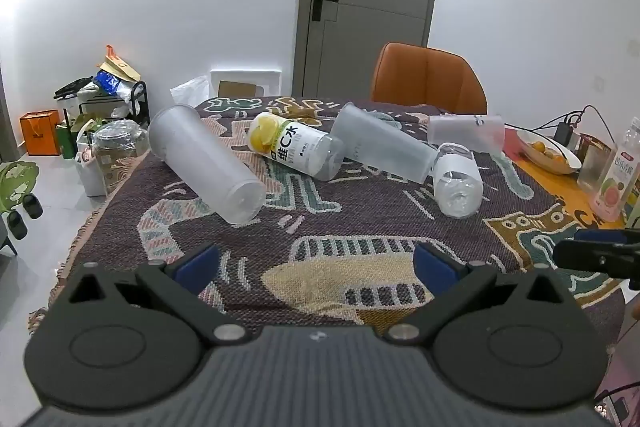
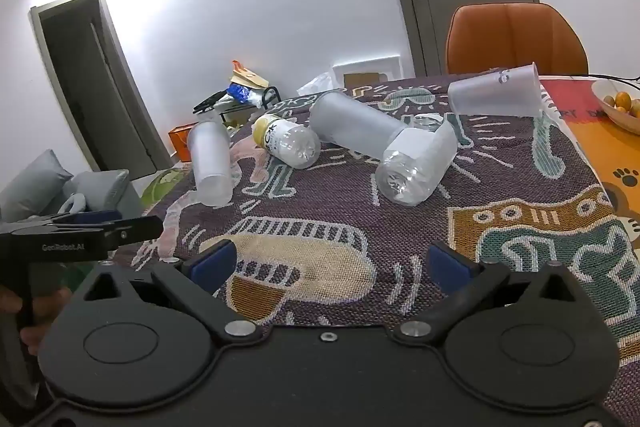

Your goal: Flip cup upright

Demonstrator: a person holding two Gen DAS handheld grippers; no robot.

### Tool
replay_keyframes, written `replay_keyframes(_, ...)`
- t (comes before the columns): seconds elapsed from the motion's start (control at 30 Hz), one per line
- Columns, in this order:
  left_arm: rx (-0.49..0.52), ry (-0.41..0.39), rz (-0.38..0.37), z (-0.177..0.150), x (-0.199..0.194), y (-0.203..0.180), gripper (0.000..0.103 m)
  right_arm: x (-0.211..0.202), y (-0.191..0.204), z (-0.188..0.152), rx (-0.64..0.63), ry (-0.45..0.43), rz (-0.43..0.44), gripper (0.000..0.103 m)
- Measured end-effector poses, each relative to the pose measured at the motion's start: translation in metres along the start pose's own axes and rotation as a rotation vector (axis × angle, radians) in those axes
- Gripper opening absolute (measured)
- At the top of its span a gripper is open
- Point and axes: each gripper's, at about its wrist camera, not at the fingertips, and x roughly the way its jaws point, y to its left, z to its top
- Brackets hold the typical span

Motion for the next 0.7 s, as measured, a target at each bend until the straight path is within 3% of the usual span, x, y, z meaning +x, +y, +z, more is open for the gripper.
replay_keyframes(0.7, 0.005, -0.005, 0.012, 0.0022, -0.0043, 0.0052, 0.103, 0.0016, 0.0001, -0.0011, 0.003, 0.003, 0.0, 0.103)
